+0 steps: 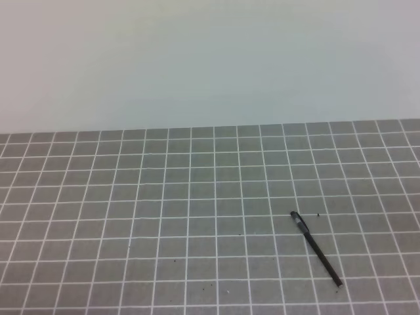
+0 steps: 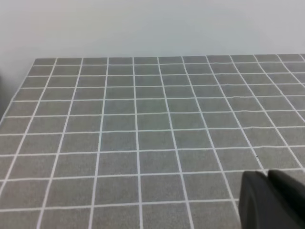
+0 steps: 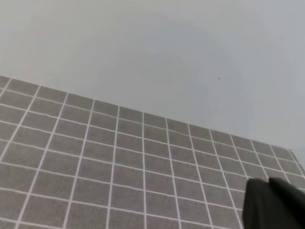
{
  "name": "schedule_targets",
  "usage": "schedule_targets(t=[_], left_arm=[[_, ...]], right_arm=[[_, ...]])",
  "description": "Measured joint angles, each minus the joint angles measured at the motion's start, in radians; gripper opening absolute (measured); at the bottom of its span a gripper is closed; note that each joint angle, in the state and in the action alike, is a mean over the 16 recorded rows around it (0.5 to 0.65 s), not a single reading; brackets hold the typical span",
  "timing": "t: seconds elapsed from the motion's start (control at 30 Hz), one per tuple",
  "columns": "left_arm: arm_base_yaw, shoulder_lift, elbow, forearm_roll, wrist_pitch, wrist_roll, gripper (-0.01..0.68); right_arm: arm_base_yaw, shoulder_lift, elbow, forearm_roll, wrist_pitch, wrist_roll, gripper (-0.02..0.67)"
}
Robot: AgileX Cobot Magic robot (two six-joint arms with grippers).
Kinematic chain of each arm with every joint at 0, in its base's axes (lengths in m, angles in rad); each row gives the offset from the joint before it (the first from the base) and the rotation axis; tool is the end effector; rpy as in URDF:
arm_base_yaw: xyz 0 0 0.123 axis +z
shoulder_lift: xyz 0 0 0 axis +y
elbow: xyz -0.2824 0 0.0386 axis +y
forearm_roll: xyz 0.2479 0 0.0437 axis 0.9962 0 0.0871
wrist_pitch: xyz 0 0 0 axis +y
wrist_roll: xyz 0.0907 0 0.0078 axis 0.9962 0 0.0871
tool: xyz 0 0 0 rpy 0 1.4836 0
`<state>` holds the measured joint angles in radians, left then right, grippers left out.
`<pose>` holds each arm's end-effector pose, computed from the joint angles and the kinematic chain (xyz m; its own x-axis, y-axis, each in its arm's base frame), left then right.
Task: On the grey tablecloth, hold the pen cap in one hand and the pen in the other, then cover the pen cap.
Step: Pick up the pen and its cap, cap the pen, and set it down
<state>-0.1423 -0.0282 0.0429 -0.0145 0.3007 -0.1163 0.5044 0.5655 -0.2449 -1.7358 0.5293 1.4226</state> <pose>0.0532 -0.0080 0.1730 -0.2410 -0.0966 -0.9657 0.1157 0.9851 -0.1274 0.1178 0.0131 0.2595 -0.1175 -0.3940 -0.9115 -0.0278 0.9189 -0.3936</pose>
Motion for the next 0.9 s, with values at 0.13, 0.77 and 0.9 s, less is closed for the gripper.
schedule_targets(t=[0.13, 0.77, 0.9], left_arm=[[0.0, 0.0, 0.0, 0.0, 0.0, -0.004, 0.0], [0.0, 0.0, 0.0, 0.0, 0.0, -0.007, 0.0], [0.0, 0.0, 0.0, 0.0, 0.0, -0.007, 0.0]], right_arm=[[-0.009, -0.014, 0.0, 0.0, -0.003, 0.0, -0.001], [-0.253, -0.236, 0.0, 0.0, -0.002, 0.0, -0.001], [-0.283, -0.257, 0.0, 0.0, 0.003, 0.0, -0.001]])
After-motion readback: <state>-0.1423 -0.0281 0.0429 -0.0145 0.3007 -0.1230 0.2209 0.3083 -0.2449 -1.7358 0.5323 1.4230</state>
